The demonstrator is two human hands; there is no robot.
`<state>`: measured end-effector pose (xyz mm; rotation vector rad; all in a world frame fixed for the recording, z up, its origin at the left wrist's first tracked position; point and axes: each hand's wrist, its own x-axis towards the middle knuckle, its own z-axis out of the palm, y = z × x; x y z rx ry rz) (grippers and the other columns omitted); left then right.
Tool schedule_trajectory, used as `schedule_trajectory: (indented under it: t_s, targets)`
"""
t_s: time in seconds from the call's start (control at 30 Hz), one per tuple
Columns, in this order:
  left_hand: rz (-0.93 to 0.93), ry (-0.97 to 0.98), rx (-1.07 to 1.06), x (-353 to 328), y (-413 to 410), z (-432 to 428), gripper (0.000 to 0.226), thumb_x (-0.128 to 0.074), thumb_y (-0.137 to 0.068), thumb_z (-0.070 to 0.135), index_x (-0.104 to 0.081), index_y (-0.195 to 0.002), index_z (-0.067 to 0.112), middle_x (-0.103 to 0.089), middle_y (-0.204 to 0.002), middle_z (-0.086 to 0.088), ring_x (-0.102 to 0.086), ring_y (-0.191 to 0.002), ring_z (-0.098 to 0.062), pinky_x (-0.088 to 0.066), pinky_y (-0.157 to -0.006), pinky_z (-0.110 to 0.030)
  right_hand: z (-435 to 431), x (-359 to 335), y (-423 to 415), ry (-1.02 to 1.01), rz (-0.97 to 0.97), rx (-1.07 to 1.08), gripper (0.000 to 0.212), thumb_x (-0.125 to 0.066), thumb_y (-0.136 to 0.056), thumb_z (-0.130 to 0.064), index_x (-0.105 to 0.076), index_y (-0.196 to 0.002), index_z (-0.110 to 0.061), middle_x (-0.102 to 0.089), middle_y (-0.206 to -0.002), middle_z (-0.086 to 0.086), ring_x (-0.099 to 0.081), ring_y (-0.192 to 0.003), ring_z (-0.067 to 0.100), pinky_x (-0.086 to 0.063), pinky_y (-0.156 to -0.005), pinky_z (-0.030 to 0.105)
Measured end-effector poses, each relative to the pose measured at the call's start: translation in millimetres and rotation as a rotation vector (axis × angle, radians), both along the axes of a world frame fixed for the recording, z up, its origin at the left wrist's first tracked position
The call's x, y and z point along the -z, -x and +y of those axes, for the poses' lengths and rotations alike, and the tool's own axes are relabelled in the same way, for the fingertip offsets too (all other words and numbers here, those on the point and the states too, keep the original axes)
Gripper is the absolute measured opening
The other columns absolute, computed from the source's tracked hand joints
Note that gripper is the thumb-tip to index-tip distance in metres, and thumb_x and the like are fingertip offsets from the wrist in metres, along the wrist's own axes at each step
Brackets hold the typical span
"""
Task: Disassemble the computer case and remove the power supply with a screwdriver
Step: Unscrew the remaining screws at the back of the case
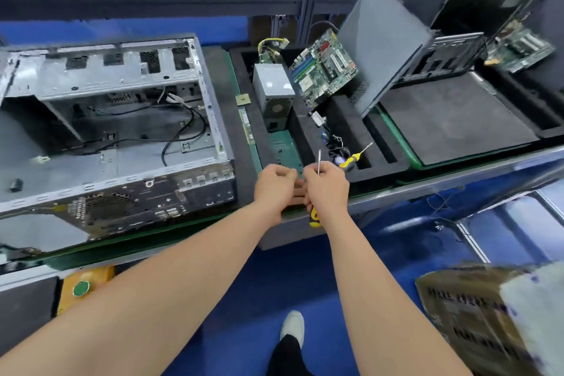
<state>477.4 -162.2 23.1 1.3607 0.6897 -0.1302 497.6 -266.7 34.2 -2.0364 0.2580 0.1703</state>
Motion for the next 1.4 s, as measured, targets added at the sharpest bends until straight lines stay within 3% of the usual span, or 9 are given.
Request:
schedule_trajectory:
  t_s: [0.13,0.37,0.6,0.7,0.73,0.83,0.97,1.23,1.4]
  targets:
    - [0.043,-0.303,-0.006,9.1,-34.8,-2.3,0.012,-0.066,-0.094,0.011,-0.061,-0.104,0.013,-0.074,-0.083,-0.011,-0.074,-0.056,-0.021,-0.063,-0.054,-0.041,-16.6,11.1,-45.6,-0.028,0.082,-0.07,0.019,-0.054,-0.099,-0.022,-0.067,-0.092,-0.009,-0.071,-0.072,0.016,-0.058,-0.04,0.019,-0.049,-0.042,0.031]
    - [0.079,-0.513,0.013,24.7,-54.4,-1.5,0.024,-0.077,-0.089,0.02,-0.067,-0.11,0.019,-0.074,-0.086,-0.003,-0.071,-0.051,-0.016,-0.06,-0.046,-0.035,-25.7,23.2,-75.9,-0.11,0.164,-0.151,0.02,-0.056,-0.101,-0.022,-0.069,-0.096,-0.008,-0.069,-0.072,0.011,-0.056,-0.043,0.021,-0.048,-0.044,0.031]
    - [-0.087,-0.655,0.234,-4.4,-29.2,13.4,0.029,-0.059,-0.1,0.037,-0.061,-0.127,0.027,-0.068,-0.119,0.009,-0.065,-0.096,-0.004,-0.048,-0.079,-0.022,13.2,-34.1,-79.8,-0.448,0.099,-0.231,0.026,-0.052,-0.1,-0.022,-0.077,-0.108,-0.02,-0.063,-0.064,0.007,-0.052,-0.043,0.026,-0.04,-0.041,0.029]
    - [-0.143,-0.466,0.349,-34.8,-5.1,44.1,0.04,-0.057,-0.102,0.025,-0.048,-0.14,0.027,-0.057,-0.139,0.001,-0.061,-0.09,0.007,-0.043,-0.074,-0.009,45.0,-72.9,-71.2,-0.584,0.098,-0.359,0.028,-0.051,-0.103,-0.02,-0.075,-0.116,-0.014,-0.061,-0.065,0.012,-0.048,-0.04,0.024,-0.037,-0.039,0.025]
    - [-0.15,-0.38,0.44,-43.0,7.4,53.1,0.049,-0.057,-0.102,0.024,-0.039,-0.147,0.028,-0.05,-0.148,-0.001,-0.06,-0.103,0.004,-0.043,-0.085,-0.008,56.5,-84.2,-64.7,-0.617,0.101,-0.409,0.029,-0.05,-0.104,-0.02,-0.074,-0.118,-0.011,-0.061,-0.065,0.013,-0.047,-0.039,0.023,-0.036,-0.039,0.024]
    - [-0.075,-0.272,0.843,-54.7,52.1,75.7,0.07,-0.058,-0.102,0.033,-0.018,-0.159,0.038,-0.025,-0.164,0.008,-0.035,-0.145,-0.01,-0.033,-0.111,-0.025,92.1,-112.4,-35.9,-0.663,0.088,-0.543,0.03,-0.045,-0.107,-0.018,-0.07,-0.121,-0.009,-0.063,-0.068,0.015,-0.048,-0.041,0.022,-0.035,-0.038,0.024]
    - [-0.11,-0.163,0.947,-57.7,113.6,133.5,0.053,-0.055,-0.105,0.032,-0.036,-0.154,0.036,-0.044,-0.155,0.012,-0.045,-0.139,-0.004,-0.039,-0.116,-0.035,141.1,-131.7,15.4,-0.631,0.044,-0.625,0.026,-0.042,-0.106,-0.011,-0.066,-0.115,-0.007,-0.063,-0.069,0.02,-0.049,-0.04,0.024,-0.036,-0.036,0.024]
    - [-0.081,-0.147,0.702,-44.1,215.6,278.1,0.026,-0.061,-0.102,0.021,-0.07,-0.126,0.017,-0.073,-0.121,-0.003,-0.07,-0.112,-0.022,-0.056,-0.098,-0.034,216.3,-119.8,106.6,-0.449,0.003,-0.635,0.022,-0.047,-0.103,-0.015,-0.068,-0.109,-0.01,-0.069,-0.073,0.012,-0.056,-0.044,0.025,-0.04,-0.039,0.027]
    - [-0.077,-0.188,-0.109,-36.1,225.2,306.4,0.023,-0.052,-0.086,-0.01,-0.068,-0.082,0.005,-0.067,-0.089,-0.023,-0.066,-0.061,-0.023,-0.055,-0.054,-0.027,227.8,-101.5,139.2,-0.427,0.032,-0.618,0.02,-0.051,-0.102,-0.016,-0.065,-0.105,-0.003,-0.067,-0.072,0.016,-0.053,-0.042,0.027,-0.039,-0.038,0.027]
